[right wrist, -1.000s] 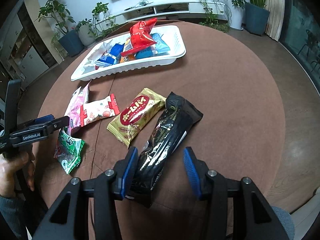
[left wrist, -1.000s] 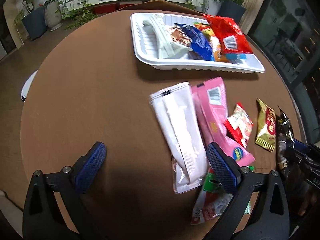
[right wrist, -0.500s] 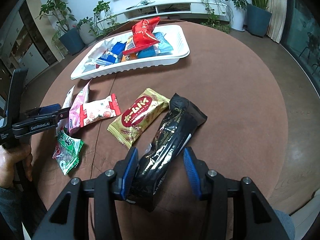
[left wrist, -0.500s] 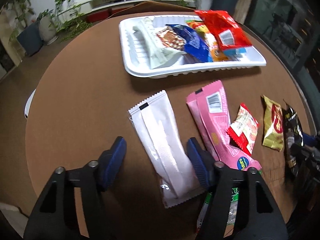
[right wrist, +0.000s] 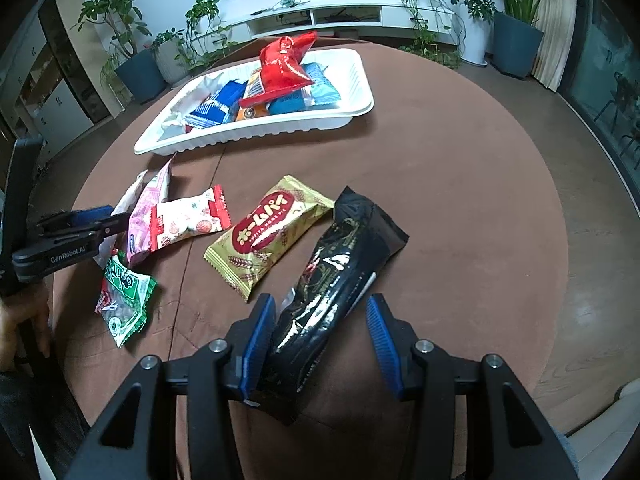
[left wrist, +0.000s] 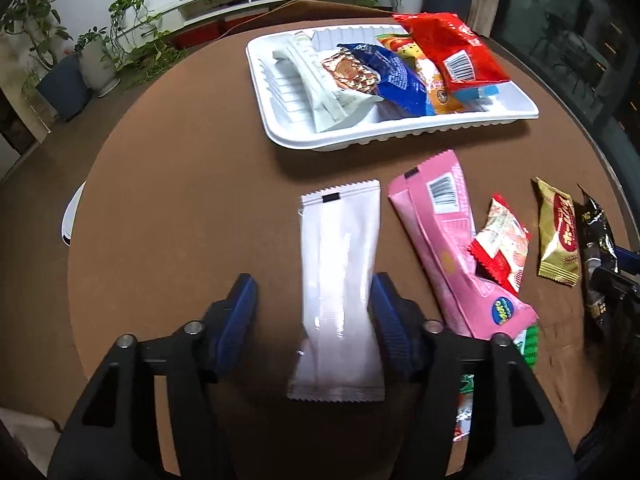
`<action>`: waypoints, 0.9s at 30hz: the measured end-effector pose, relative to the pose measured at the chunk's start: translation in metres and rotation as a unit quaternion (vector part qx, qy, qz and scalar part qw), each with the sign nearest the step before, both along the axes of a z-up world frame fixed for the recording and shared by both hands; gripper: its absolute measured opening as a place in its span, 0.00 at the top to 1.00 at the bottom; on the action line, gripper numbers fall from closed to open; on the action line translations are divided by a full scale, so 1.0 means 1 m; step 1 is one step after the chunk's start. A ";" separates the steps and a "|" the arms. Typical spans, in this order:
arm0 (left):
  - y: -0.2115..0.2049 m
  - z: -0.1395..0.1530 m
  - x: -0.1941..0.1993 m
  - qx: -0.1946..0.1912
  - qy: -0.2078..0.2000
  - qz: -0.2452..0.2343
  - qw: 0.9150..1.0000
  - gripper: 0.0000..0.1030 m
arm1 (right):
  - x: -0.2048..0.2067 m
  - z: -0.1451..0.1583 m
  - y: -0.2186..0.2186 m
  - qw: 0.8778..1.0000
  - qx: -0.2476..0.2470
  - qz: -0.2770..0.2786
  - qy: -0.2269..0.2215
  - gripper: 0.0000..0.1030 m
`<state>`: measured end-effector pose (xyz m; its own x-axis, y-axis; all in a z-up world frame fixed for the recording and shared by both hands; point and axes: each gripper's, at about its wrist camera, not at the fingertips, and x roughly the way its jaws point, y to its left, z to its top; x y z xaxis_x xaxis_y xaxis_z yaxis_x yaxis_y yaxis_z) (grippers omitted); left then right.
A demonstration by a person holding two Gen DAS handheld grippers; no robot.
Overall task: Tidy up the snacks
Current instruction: 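Grasp the flat white packet with the left tool while the right tool grasps the black bar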
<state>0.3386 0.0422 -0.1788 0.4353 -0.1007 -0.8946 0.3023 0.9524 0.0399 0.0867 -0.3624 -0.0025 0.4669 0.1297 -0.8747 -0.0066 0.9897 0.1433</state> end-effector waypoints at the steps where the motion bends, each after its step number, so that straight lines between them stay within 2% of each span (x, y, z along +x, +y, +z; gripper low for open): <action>1: 0.003 -0.001 0.001 -0.009 0.003 -0.001 1.000 0.43 | 0.001 -0.001 0.000 1.000 0.002 0.000 0.002 0.51; 2: 0.004 -0.001 0.001 -0.014 0.002 -0.004 1.000 0.45 | 0.002 -0.003 -0.001 1.000 0.006 0.001 0.005 0.51; 4: 0.003 0.000 -0.003 -0.019 -0.001 -0.014 1.000 0.61 | 0.003 -0.006 -0.002 1.000 0.020 0.001 0.007 0.52; 5: 0.001 0.002 -0.005 -0.018 -0.002 -0.020 1.000 0.75 | 0.002 -0.007 -0.002 1.000 0.024 0.001 0.007 0.53; 11: -0.001 0.003 -0.011 -0.022 -0.002 -0.031 0.999 0.78 | -0.001 -0.007 -0.005 0.999 0.047 0.004 0.010 0.71; 13: -0.001 0.004 -0.015 -0.025 -0.003 -0.034 0.999 0.80 | -0.003 -0.007 -0.006 0.999 0.053 0.002 0.010 0.74; 17: 0.005 0.005 -0.022 -0.041 -0.003 -0.029 0.999 0.81 | -0.005 -0.006 -0.006 0.998 0.056 0.002 0.007 0.75; 22: 0.021 0.006 -0.027 -0.092 0.004 -0.012 0.996 0.82 | -0.010 -0.002 -0.014 0.998 0.068 -0.009 -0.002 0.78; 27: 0.030 0.008 -0.031 -0.119 0.003 -0.003 0.993 0.82 | -0.012 0.004 -0.024 0.996 0.083 -0.021 -0.012 0.78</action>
<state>0.3078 0.0718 -0.1707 0.4282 -0.3119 -0.8482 0.3066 0.9330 -0.1883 0.0747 -0.3863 0.0013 0.4953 0.2523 -0.8313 0.0281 0.9517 0.3056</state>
